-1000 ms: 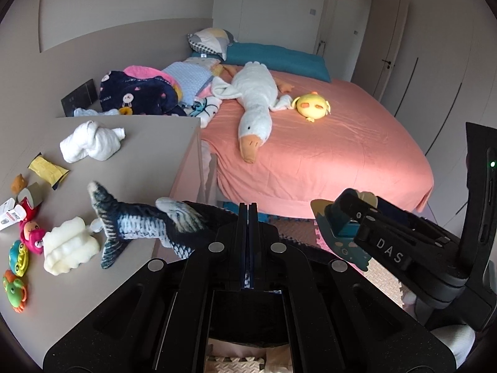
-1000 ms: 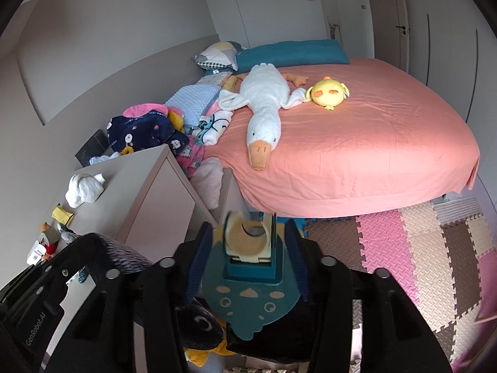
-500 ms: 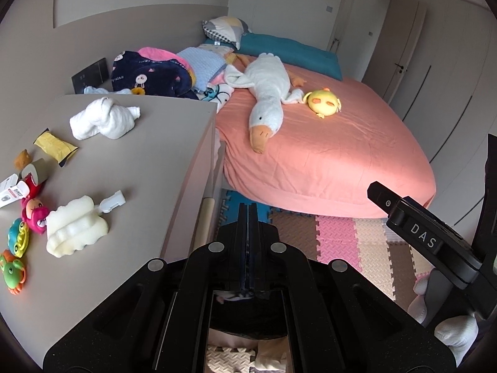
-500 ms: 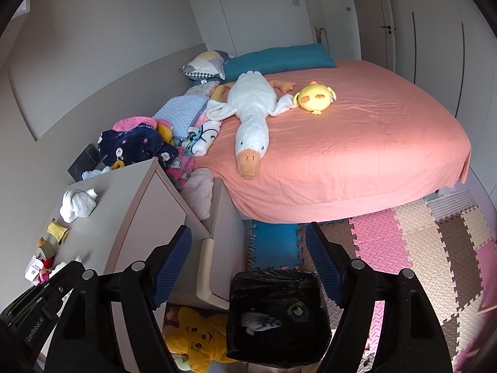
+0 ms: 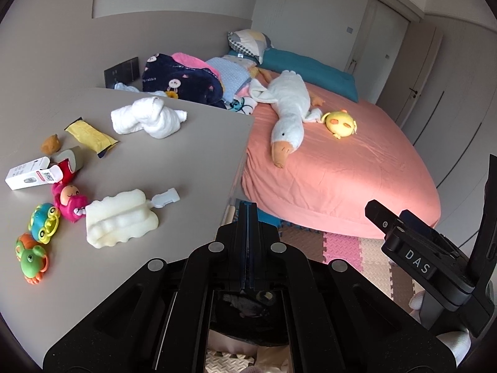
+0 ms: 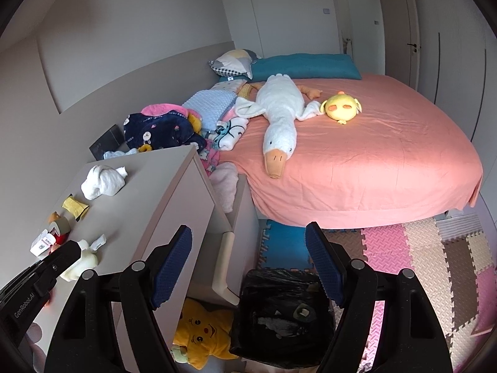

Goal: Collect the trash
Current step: 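Move the left tool to the green seahorse rattle while the right tool approaches the white sponge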

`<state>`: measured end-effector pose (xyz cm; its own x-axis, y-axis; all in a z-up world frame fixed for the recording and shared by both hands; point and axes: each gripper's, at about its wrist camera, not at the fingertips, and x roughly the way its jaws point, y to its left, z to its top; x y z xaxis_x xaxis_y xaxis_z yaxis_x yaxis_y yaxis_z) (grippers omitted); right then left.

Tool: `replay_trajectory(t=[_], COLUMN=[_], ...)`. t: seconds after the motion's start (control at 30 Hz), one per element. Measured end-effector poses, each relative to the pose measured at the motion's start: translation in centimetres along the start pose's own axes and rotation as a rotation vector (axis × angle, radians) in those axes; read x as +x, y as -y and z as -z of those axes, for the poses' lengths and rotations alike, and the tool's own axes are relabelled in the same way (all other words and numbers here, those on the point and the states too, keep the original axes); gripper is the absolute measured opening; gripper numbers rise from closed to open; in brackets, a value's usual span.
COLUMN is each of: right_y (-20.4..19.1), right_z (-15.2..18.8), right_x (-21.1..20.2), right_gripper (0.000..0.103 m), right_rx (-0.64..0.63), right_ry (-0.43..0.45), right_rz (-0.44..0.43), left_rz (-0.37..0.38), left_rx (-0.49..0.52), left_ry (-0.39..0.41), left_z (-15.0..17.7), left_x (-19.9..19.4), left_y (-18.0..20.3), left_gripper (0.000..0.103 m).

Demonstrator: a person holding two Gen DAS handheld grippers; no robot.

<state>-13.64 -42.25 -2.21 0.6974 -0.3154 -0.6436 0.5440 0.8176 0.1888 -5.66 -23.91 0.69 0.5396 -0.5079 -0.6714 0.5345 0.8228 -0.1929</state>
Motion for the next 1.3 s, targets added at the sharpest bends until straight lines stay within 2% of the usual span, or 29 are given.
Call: replay_trajectory(t=[0.03, 0.07, 0.1, 0.13, 0.17, 0.3, 0.8, 1.07, 1.2, 1.3], right_y=[-0.5, -1.0, -1.5, -2.0, -2.5, -4.3, -11.2, -14.6, -16.7, -18.0], right_z=[0.1, 0.2, 0.3, 0.5, 0.6, 1.0, 2.9, 3.9, 4.4, 4.7], right_x=[0.0, 0.0, 0.1, 0.1, 0.2, 0.4, 1.4, 2.0, 2.1, 1.9], right_gripper=[0.076, 0.076, 0.076, 0.076, 0.076, 0.076, 0.076, 0.076, 0.081, 0.081], right_rx=[-0.009, -0.019, -0.028, -0.036, -0.044, -0.072, -0.170, -0.237, -0.322, -0.378], right_ry=[-0.001, -0.003, -0.004, -0.006, -0.007, -0.017, -0.050, -0.064, -0.057, -0.034], right_rz=[-0.005, -0.009, -0.013, -0.018, -0.023, -0.038, -0.115, -0.189, -0.231, -0.236], left_rz=[-0.004, -0.009, -0.014, -0.015, -0.014, -0.065, -0.262, -0.336, -0.378, -0.405], left_rx=[-0.009, -0.017, -0.023, -0.026, -0.023, -0.012, -0.164, -0.205, -0.218, -0.230], left_ry=[0.006, 0.012, 0.018, 0.030, 0.061, 0.102, 0.115, 0.051, -0.012, -0.042], left_z=[0.0, 0.0, 0.1, 0.1, 0.3, 0.3, 1.6, 3.0, 3.7, 4.2], left_x=[-0.2, -0.4, -0.6, -0.9, -1.4, -2.3, -5.4, -5.6, -4.8, -4.1], left_y=[-0.5, -0.9, -1.5, -2.0, -2.3, -3.9, -14.2, -17.5, -18.9, -19.8], left_gripper=[0.000, 0.020, 0.048, 0.094, 0.097, 0.097, 0.097, 0.097, 0.097, 0.095])
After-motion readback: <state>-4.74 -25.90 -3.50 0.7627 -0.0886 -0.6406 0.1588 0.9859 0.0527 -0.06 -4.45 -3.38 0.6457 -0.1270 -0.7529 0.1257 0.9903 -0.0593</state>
